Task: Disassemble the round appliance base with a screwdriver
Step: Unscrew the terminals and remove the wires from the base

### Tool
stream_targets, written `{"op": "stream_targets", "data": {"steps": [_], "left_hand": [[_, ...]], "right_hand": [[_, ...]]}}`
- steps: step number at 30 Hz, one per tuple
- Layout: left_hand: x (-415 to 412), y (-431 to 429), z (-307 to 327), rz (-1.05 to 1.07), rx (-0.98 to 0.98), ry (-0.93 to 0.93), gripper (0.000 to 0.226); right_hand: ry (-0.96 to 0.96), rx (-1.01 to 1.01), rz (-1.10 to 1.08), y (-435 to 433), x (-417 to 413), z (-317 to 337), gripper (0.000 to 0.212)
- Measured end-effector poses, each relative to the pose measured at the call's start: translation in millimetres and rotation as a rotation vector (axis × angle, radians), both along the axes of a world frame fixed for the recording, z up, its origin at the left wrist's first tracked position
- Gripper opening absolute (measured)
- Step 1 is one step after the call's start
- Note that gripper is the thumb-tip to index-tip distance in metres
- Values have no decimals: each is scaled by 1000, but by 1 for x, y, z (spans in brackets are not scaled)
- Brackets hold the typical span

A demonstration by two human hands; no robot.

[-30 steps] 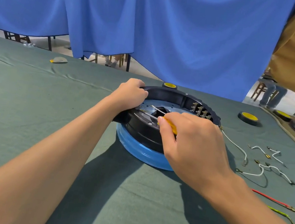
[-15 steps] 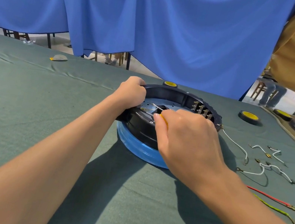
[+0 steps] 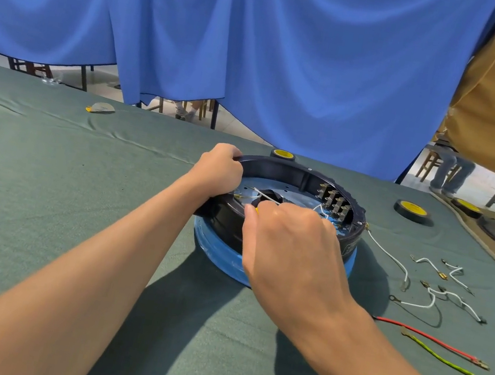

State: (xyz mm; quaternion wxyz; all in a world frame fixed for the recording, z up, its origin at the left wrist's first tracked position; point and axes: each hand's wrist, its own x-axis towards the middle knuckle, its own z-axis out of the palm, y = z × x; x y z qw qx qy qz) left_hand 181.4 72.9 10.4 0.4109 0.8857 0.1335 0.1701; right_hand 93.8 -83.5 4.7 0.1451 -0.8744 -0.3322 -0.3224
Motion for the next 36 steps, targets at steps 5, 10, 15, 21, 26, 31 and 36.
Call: {"op": "stream_targets", "data": {"steps": [5, 10, 15, 21, 26, 31, 36], "left_hand": [[0, -1, -1, 10, 2, -1, 42], [0, 1, 0, -1, 10, 7, 40], [-3, 0, 0, 9, 10, 13, 40], [-4, 1, 0, 6, 3, 13, 43], [-5, 1, 6, 5, 120, 29, 37], [-11, -16, 26, -163, 376, -134, 24], [-14, -44, 27, -424, 650, 141, 26]], "right_hand": [[-12, -27, -52, 3, -4, 0, 23], [-18, -168, -234, 17, -16, 4, 14], [-6, -133, -175, 17, -11, 1, 13], [86, -33, -27, -10, 2, 11, 31], [128, 121, -70, -54, 45, 42, 44], [326, 347, -166, -88, 88, 33, 46], [542, 557, -155, -103, 105, 21, 51]]}}
